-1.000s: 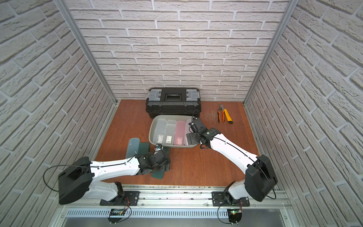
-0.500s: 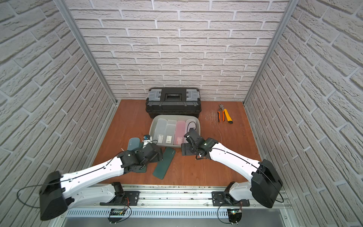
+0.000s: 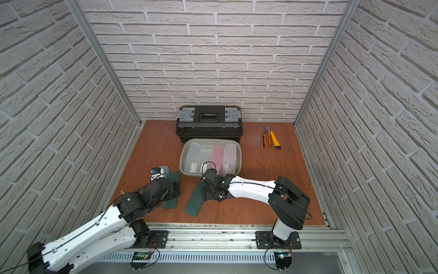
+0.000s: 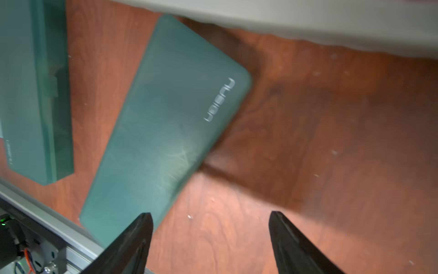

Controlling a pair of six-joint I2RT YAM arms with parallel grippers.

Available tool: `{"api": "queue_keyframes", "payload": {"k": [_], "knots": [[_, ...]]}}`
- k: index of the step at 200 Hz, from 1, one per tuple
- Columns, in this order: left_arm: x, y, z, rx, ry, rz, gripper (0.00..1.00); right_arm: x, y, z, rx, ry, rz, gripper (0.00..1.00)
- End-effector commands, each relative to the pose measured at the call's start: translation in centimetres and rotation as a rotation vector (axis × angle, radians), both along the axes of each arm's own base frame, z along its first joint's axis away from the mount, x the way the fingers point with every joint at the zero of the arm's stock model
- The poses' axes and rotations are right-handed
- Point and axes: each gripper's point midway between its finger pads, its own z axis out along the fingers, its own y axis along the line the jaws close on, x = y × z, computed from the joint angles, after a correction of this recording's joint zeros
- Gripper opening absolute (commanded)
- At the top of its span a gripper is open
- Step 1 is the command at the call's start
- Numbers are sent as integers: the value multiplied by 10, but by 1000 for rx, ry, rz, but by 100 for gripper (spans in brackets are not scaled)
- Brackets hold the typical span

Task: Put the pencil case into the storage box
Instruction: Adjust the pencil case at the center of the board.

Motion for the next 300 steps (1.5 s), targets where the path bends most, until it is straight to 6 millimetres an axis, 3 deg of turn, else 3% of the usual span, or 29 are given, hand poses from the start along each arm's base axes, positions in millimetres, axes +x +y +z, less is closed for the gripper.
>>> {"api": "queue_keyframes", "payload": {"k": [1,25,54,94,138,165,170,191,235,295,300], "knots": [[2,7,5,11,-23,14,98,7,26,6,61,-24,33,74],[4,6,7,17,-21,15,98,14,39,3,22,-22,74,74],[5,4,6,47,-1,3,99,18,28,4,-124,-50,47,87],[7,10,18,54,-41,18,98,-3,22,14,-209,-90,52,95],[14,58,50,87,-96,159,98,-27,54,9,-193,-72,67,100],[24,68,63,25,-112,189,98,-32,76,12,-234,-93,110,100],[25,69,64,17,-113,192,98,-34,79,2,-262,-87,125,100],[28,65,65,-13,-104,178,98,-39,86,-6,-313,-73,151,100],[31,58,61,-33,-99,147,99,-35,62,-13,-441,-79,137,100],[38,47,57,-63,-88,119,98,-48,5,-14,-526,-64,78,99],[38,47,57,-64,-87,119,98,-48,3,-5,-499,-73,69,99]]}}
